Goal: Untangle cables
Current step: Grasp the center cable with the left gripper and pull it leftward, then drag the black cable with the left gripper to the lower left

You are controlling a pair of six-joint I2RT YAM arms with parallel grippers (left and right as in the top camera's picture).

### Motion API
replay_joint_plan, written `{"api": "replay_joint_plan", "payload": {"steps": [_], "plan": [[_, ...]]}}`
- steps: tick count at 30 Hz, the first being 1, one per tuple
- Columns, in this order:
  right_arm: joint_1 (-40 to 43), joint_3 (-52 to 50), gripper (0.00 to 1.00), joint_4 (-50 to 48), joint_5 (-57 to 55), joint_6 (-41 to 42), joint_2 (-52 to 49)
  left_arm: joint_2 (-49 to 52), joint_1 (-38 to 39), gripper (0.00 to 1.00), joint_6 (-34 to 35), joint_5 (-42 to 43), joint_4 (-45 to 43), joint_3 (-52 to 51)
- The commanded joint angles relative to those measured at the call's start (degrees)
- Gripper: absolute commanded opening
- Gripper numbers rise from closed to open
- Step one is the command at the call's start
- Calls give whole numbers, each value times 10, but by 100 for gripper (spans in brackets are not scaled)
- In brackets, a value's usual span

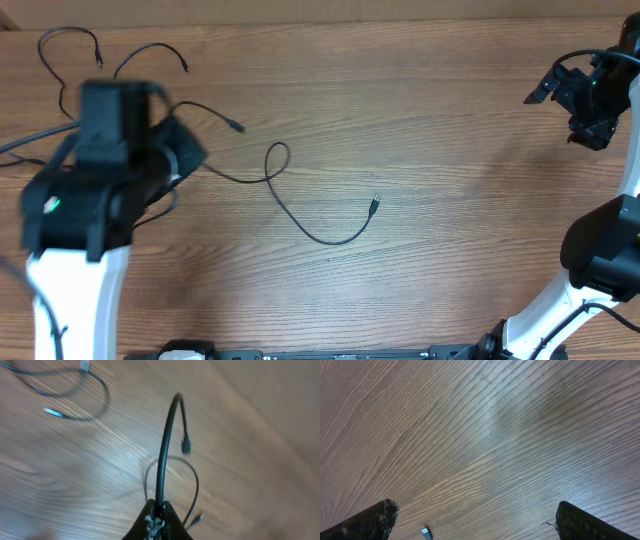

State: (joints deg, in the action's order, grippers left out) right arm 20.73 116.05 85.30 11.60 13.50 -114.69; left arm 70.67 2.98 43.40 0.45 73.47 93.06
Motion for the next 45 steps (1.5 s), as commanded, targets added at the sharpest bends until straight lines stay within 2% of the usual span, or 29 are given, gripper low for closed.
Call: {"api": "replay_joint_plan", "payload": {"steps": [1,7,11,15,20,27,30,33,38,45], "plan": [[1,9,100,-1,1,2,14,-50,-56,4,-33,-26,0,2],[1,9,100,-1,1,2,14,-99,-148,4,-49,-23,7,2],[1,9,100,-1,1,2,14,-94,-149,4,-49,14,52,1],[1,9,100,-1,1,2,14,-84,-153,4,-46,-36,78,1],[1,9,100,-1,1,2,14,-85,-163,4,-51,-91,45,1],[1,9,100,-1,1,2,14,-85,-199,4,-74,-135,-72,1],[1,9,100,-1,1,2,14,-85,-226,4,-74,-181,-124,1],[1,9,100,-1,1,2,14,-85,-267,4,-82,-295,-193,1],[1,9,100,-1,1,2,14,-71,-318,4,-107,-488,-243,1],[1,9,100,-1,1,2,14,-21,-381,4,-186,-581,-301,1]]}}
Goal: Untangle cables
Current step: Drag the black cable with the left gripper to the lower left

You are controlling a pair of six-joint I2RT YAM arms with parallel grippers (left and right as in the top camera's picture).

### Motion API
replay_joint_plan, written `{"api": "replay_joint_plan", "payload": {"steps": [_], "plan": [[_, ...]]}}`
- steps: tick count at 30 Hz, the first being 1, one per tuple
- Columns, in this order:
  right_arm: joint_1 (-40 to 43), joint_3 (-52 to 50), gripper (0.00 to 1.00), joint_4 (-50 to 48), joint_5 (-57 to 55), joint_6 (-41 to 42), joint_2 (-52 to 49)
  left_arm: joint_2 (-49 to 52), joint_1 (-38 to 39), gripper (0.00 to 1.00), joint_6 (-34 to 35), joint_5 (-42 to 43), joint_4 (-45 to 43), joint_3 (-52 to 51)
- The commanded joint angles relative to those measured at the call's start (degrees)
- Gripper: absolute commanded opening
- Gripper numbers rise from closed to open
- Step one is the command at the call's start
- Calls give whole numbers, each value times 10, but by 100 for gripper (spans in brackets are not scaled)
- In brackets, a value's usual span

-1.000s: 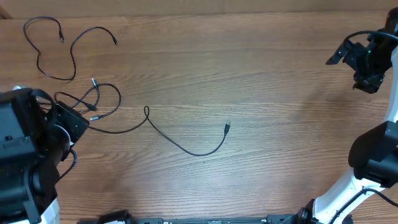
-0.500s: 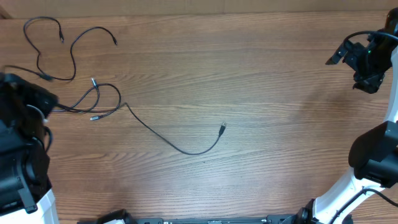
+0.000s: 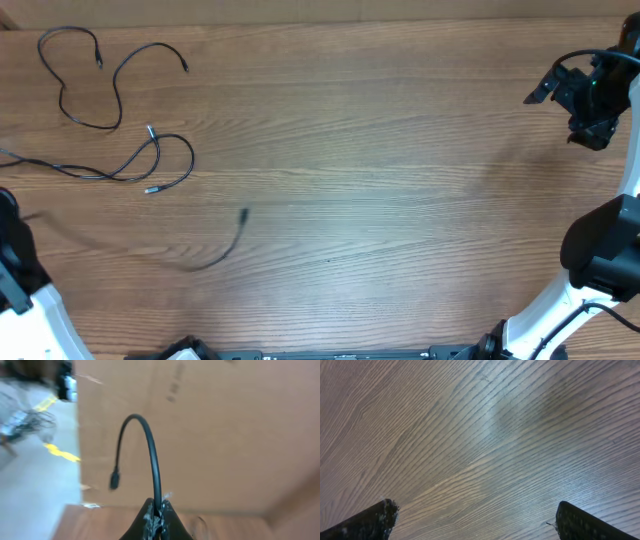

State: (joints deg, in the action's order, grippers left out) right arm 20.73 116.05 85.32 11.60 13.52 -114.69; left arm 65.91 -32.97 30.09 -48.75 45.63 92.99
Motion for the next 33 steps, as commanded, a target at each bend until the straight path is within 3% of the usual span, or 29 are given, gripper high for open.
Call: {"api": "replay_joint_plan", "payload": {"steps": [1,3,12,14,20,24,28,33], "plan": [[1,9,100,-2,1,2,14,33,-25,4,-53,-94,-33,2],[1,9,100,-2,1,2,14,46,-35,4,-71,-93,-61,2],[1,9,100,-2,1,2,14,129,-95,4,-487,-94,-393,2],[1,9,100,-2,1,2,14,147,-112,4,-530,-98,-434,2],[1,9,100,-2,1,2,14,194,-157,4,-522,-112,-427,2],[1,9,100,-2,1,2,14,215,-165,4,-480,-127,-391,1],[1,9,100,-2,1,2,14,219,-164,4,-377,-127,-324,1],[1,9,100,-2,1,2,14,219,-146,4,-201,-127,-145,1]]}}
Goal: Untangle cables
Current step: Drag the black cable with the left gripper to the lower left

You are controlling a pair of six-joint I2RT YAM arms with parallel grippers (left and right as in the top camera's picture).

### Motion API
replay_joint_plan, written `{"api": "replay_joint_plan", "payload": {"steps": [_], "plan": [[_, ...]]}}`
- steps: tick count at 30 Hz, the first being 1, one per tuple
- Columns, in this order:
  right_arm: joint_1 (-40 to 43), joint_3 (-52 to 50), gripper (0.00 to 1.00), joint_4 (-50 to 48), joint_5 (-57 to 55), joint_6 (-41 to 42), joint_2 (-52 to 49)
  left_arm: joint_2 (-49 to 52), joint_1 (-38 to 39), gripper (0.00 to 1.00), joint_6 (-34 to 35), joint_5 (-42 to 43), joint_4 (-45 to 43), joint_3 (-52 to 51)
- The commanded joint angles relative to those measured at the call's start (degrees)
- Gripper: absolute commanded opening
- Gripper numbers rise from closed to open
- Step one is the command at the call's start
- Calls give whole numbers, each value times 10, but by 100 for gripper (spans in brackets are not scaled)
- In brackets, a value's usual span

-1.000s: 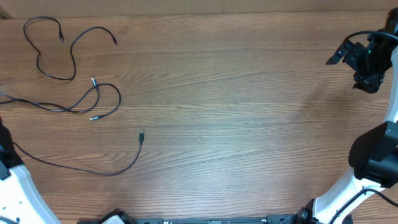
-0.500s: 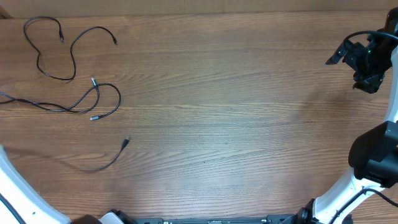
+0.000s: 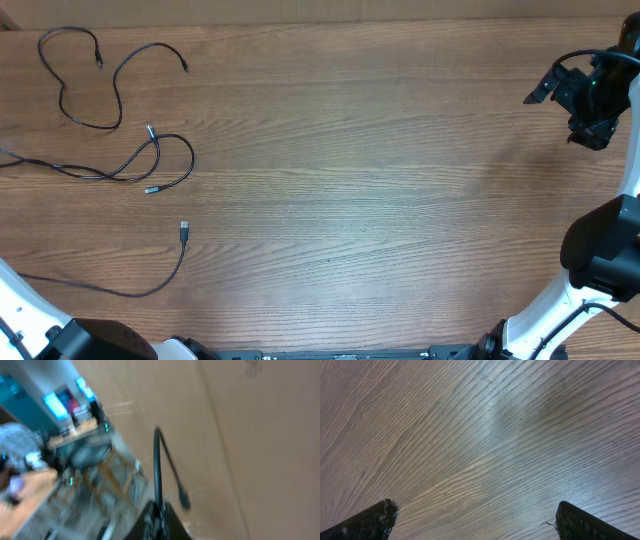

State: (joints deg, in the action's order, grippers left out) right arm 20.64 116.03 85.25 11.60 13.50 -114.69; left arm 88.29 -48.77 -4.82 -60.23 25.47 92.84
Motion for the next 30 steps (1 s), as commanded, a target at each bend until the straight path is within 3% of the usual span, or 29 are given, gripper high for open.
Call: {"api": "replay_joint_plan", "payload": {"steps": [1,6,8,9,14,18,23,30], "plan": [[2,9,100,-1,1,2,14,-5,17,4,211,-12,124,2],[2,9,100,-1,1,2,14,-3,20,4,560,115,390,0],[2,9,100,-1,1,2,14,-3,19,4,669,210,457,-5],[2,9,100,-1,1,2,14,-3,19,4,687,245,469,-7],[2,9,100,-1,1,2,14,-2,19,4,692,462,502,-38],[2,9,100,-1,1,2,14,-2,19,4,691,546,511,-94],[2,9,100,-1,1,2,14,-2,19,4,692,614,508,-179],[2,9,100,-1,1,2,14,-2,19,4,680,611,482,-255]]}}
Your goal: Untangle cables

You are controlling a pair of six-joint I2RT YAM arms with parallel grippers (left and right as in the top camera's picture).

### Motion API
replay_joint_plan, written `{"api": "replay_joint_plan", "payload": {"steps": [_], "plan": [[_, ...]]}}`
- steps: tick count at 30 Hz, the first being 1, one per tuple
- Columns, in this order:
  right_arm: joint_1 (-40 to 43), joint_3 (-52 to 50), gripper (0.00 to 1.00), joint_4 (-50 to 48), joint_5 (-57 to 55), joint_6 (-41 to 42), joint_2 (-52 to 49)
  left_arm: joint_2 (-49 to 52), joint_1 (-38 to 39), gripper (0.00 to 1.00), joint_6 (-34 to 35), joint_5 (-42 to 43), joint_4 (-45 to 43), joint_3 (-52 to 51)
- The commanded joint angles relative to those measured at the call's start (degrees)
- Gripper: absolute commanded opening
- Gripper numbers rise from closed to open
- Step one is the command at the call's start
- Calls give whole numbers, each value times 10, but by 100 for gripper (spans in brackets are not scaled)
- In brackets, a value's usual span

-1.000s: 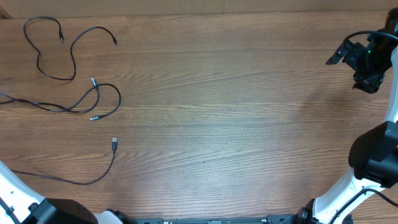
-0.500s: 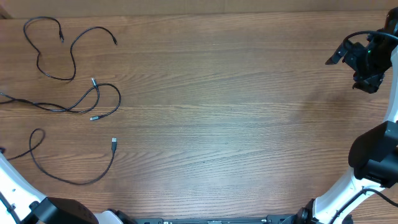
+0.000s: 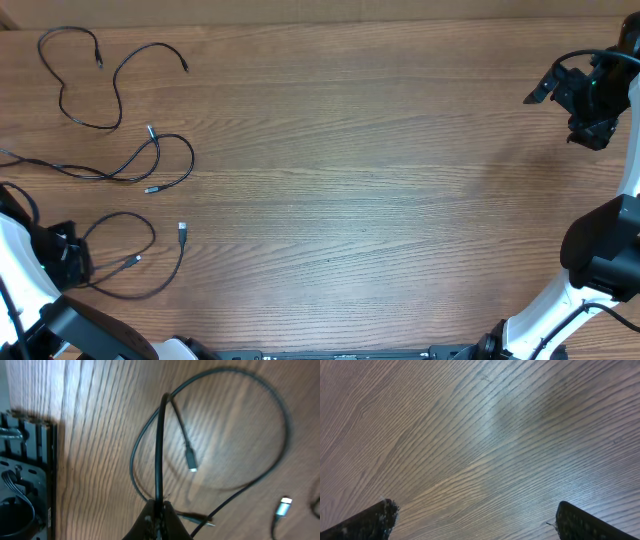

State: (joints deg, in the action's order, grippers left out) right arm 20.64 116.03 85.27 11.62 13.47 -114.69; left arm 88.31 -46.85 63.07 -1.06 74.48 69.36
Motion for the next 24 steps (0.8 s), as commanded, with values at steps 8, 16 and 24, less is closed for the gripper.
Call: {"api": "replay_joint_plan", "payload": {"steps": [8,16,24], "plan": [[2,9,100,-1,0,2,14,-2,0,57,-19,2,-37,-47],[2,9,100,-1,0,2,14,-2,0,85,-203,0,-134,-59],[2,9,100,-1,0,2,14,5,0,88,-218,-51,-210,-101]]}}
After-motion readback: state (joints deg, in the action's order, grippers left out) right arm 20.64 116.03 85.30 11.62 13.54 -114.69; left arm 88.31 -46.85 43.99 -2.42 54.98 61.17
